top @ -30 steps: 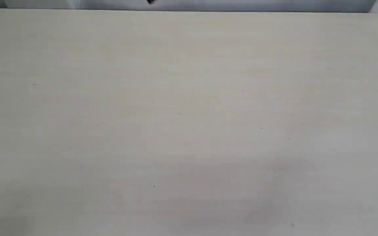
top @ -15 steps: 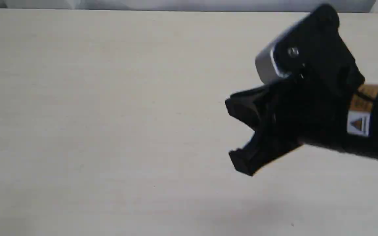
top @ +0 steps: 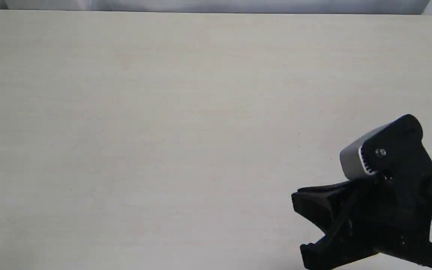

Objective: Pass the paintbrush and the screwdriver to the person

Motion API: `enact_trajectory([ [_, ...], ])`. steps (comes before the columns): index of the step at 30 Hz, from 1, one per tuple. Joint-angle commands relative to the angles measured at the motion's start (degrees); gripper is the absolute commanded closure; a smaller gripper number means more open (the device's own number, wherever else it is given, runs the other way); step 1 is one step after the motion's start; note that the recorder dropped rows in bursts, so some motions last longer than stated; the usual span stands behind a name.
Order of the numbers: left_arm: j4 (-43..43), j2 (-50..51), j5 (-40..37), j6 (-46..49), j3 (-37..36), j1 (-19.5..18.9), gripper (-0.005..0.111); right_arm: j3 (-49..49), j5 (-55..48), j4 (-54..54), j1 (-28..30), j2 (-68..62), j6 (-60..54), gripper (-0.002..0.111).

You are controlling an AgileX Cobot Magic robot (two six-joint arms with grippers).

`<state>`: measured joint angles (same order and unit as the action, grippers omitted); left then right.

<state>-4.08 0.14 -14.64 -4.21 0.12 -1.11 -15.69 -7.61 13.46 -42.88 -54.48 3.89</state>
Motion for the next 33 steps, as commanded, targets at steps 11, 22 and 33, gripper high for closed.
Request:
enact_trajectory([
  [11,0.03,-0.14,0.35,-0.12,-0.12,0.47,0.107,0.56,6.42,-8.55,0.25,0.61,-6.01,0.104],
  [22,0.19,-0.14,0.2,-0.12,-0.12,0.47,0.107,0.56,10.36,-7.8,12.41,10.19,-7.29,0.104],
  [33,0.19,-0.14,0.2,-0.12,-0.12,0.47,0.107,0.6,-8.51,-7.94,37.61,31.09,-9.93,0.104],
])
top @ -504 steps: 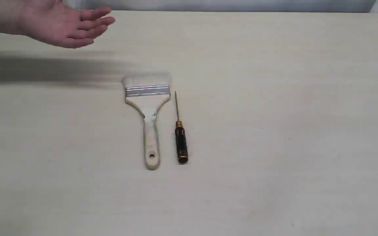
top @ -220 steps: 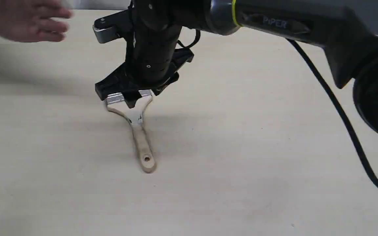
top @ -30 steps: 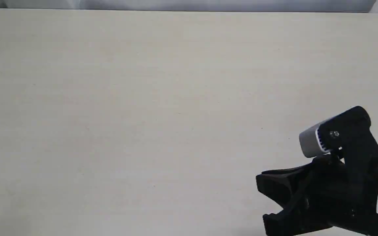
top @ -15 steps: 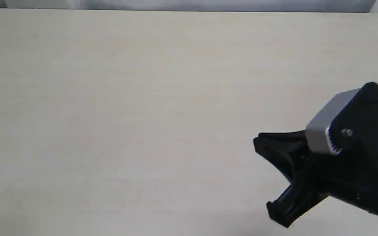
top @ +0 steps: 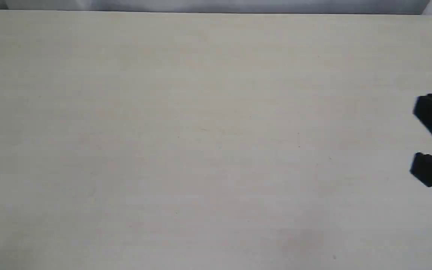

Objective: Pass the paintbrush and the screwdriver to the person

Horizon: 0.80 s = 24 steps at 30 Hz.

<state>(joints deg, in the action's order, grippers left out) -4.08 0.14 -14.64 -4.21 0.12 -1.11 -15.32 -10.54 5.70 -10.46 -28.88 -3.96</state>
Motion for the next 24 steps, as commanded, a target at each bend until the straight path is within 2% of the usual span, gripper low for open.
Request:
enact_trajectory([
  [1,0.19,-0.14,0.2,-0.12,-0.12,0.47,0.107,0.24,-7.07,-0.18,7.04,7.74,-3.16,0.104],
  [9,0.19,-0.14,0.2,-0.12,-0.12,0.47,0.107,0.24,-13.29,1.34,14.84,21.09,-7.37,0.104],
  [15,0.2,-0.14,0.47,-0.12,-0.12,0.47,0.107,0.24,-15.44,1.34,15.01,28.83,-7.37,0.104],
  [24,0.08,-0.14,0.45,-0.12,-0.12,0.47,0.107,0.24,-15.44,1.49,15.01,28.88,-7.37,0.104],
])
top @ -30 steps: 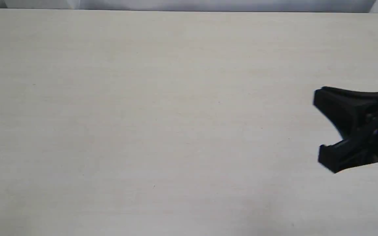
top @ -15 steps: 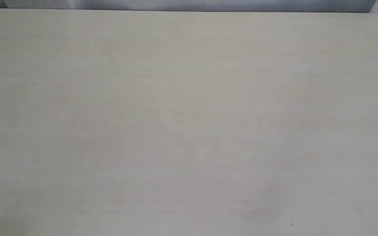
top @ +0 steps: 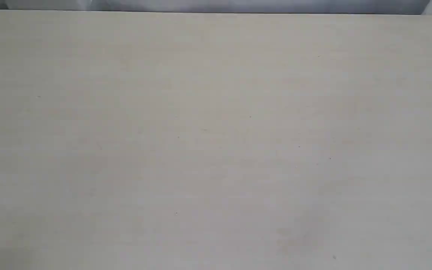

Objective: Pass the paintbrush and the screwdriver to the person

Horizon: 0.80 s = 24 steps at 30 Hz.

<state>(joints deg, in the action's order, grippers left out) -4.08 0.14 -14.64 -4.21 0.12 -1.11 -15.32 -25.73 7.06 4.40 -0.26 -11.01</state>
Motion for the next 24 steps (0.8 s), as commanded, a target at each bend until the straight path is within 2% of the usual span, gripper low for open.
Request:
enact_trajectory([
  [1,0.08,-0.14,0.45,-0.12,-0.12,0.47,0.107,0.72,-0.25,0.89,0.14,0.26,-0.32,0.104],
  [9,0.08,-0.14,0.45,-0.12,-0.12,0.47,0.107,5.62,0.69,1.08,0.14,0.26,0.33,0.104],
  [15,0.08,-0.14,0.45,-0.12,-0.12,0.47,0.107,7.58,2.33,-2.95,0.14,0.26,0.33,0.104],
  [22,0.25,-0.14,0.27,-0.12,-0.12,0.47,0.107,7.58,3.57,-13.22,0.14,0.26,13.03,0.104],
  [24,0.25,-0.14,0.27,-0.12,-0.12,0.47,0.107,7.58,3.57,-13.54,0.14,0.26,13.48,0.104],
])
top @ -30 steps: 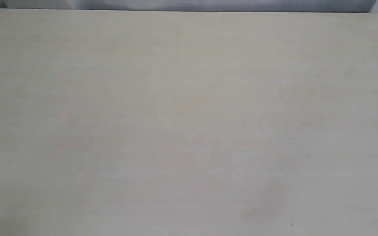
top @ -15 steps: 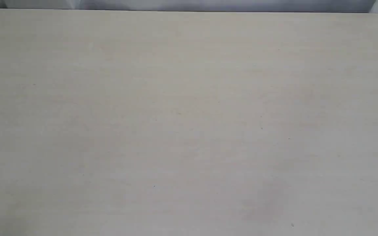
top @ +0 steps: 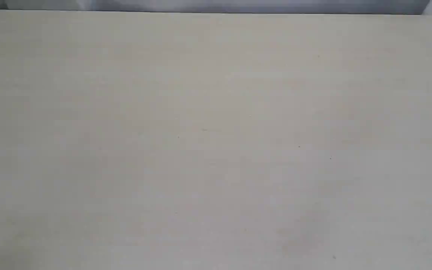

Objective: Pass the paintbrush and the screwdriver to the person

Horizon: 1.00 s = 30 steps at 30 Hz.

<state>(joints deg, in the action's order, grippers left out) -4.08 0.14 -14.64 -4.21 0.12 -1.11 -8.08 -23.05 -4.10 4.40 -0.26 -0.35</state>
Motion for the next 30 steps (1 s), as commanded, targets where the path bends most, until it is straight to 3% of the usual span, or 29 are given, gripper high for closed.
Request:
enact_trajectory([
  [1,0.25,-0.14,0.27,-0.12,-0.12,0.47,0.107,0.33,0.89,-2.38,0.14,0.26,2.82,0.104],
  [30,0.12,-0.14,0.44,-0.12,-0.12,0.47,0.107,8.08,2.65,-1.05,0.14,0.26,-0.06,0.104],
])
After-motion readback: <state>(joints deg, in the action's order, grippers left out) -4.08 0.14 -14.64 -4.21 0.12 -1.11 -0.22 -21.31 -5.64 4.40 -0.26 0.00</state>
